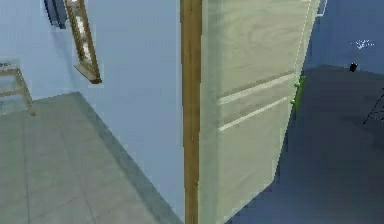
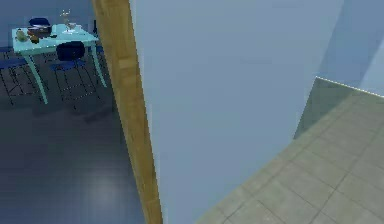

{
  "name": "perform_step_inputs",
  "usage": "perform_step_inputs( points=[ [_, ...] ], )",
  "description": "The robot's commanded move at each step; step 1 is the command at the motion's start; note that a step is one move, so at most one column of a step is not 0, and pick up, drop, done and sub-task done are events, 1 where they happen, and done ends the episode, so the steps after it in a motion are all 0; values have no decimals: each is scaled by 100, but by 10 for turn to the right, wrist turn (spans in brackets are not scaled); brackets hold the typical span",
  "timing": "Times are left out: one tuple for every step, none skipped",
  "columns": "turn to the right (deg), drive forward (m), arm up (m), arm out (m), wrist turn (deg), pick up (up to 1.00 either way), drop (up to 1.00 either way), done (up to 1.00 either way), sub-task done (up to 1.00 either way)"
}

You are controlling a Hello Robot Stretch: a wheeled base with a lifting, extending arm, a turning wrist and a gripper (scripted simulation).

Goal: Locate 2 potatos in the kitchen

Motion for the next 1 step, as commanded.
perform_step_inputs(
  points=[
    [60,0,0,0,0,0,0,0,0]
  ],
)
